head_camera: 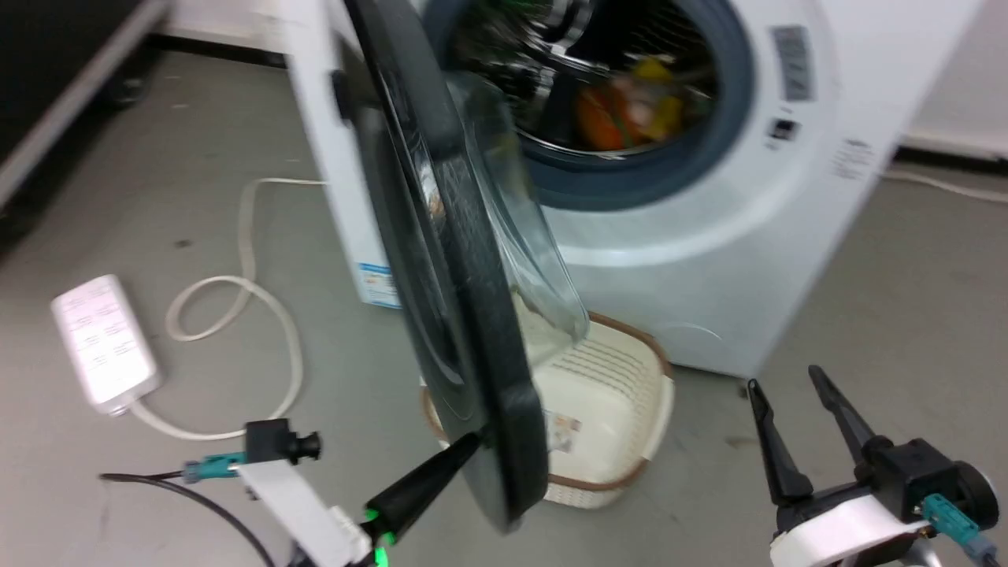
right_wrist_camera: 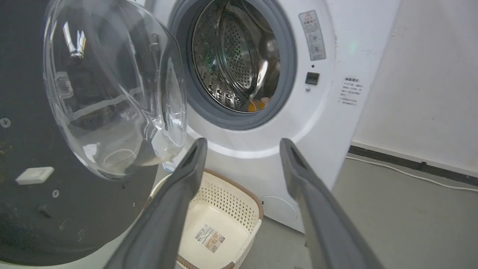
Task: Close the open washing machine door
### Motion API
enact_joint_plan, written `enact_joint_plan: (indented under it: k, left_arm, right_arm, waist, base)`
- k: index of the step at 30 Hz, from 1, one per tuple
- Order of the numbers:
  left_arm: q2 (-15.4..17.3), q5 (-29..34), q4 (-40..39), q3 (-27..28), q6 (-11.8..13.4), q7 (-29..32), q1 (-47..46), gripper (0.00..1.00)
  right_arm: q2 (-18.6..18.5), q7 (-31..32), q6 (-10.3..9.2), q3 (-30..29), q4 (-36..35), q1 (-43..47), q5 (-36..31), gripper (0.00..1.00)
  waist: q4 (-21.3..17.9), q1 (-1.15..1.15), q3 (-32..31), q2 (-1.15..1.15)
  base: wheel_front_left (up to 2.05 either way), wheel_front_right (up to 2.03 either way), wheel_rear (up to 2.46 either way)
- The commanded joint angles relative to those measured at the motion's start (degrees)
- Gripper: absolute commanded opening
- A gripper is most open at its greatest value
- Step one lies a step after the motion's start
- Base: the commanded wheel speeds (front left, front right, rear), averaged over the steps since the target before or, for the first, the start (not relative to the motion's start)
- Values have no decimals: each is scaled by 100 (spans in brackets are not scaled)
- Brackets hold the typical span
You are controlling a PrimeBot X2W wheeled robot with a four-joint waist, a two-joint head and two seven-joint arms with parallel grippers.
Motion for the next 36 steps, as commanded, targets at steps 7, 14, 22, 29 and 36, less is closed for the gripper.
enact_joint_plan:
  k: [7, 14, 22, 29, 36]
  left_arm:
    - [-12, -342, 464, -812, -184, -1218, -822, 0]
    - [-12, -937, 1231, -1231, -247, -2390, -2163, 0]
    - [-12, -1375, 2612, -1342, -271, -3574, -3858, 0]
    - [-12, -1439, 3367, -1590, -400, -3855, -4339, 0]
    - [107, -957, 2557, -1833, -425, -4166, -3441, 0]
  right_arm:
    - [16, 11, 3, -106, -130, -181, 1, 100]
    - [19, -102, 3, -126, -51, -322, 185, 100]
    - [20, -227, 3, 21, 156, -490, 385, 100]
    - [20, -263, 3, 38, 246, -531, 386, 100]
    - [20, -271, 3, 32, 230, -380, 318, 100]
  waist:
    - [-1329, 0, 777, 0]
    - [-2087, 0, 1287, 0]
    - [-2445, 0, 1559, 0]
    - [-2245, 0, 1397, 0]
    - [-1763, 0, 833, 0]
  base:
    - [0, 0, 0]
    - [0, 0, 0]
    - [0, 0, 0]
    - [0, 0, 0]
    - [0, 0, 0]
